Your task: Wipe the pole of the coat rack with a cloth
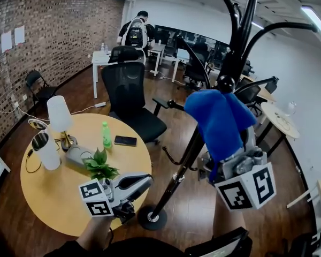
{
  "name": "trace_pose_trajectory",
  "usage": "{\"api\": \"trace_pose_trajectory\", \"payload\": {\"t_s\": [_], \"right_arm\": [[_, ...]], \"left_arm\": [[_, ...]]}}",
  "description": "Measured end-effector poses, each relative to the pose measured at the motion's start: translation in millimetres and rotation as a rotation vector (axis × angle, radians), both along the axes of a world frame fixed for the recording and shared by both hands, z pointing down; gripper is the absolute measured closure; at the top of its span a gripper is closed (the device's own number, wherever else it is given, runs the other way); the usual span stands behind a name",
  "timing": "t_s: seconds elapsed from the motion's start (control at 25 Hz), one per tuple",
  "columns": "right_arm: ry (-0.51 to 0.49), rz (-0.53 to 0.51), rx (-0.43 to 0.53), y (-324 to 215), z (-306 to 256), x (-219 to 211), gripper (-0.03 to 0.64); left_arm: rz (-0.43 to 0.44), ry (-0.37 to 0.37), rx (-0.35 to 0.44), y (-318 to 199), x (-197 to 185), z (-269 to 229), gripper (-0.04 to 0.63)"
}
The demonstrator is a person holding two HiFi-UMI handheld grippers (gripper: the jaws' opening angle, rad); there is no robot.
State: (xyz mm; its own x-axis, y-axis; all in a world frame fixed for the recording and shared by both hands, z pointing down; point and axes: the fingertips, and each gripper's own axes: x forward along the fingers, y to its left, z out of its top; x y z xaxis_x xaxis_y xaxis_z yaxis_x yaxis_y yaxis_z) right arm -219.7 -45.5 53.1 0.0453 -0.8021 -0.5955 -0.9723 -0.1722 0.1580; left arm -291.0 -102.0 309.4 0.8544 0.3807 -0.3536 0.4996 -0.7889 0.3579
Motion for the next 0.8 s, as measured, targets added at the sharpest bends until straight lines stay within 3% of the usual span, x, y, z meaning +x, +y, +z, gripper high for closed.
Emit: {"api": "trace_pose_trajectory", "payload": {"t_s": [0.16, 0.28, 0.52, 0.68, 0.8], "right_arm": [[0.105, -0.088, 0.061, 19, -26, -50, 0.592], [0.125, -0.082, 0.069, 18, -31, -51, 0.592], [0.011, 0.039, -0.001, -4, -2, 8, 0.592], [-0.102, 0.14, -0.121, -30, 42, 65, 0.592], [-0.121, 0.184, -0.168, -41, 79, 85, 0.592]], "left_arm": [[-0.001, 0.011, 0.012, -3, -2, -7, 0.592], [-0.005, 0.02, 0.013, -6, -3, -10, 0.592], [-0.008, 0.01, 0.008, -5, 1, -6, 0.593], [-0.003, -0.005, 0.001, -5, 8, -2, 0.592], [0.011, -0.016, -0.003, -2, 15, 1, 0.594]]}}
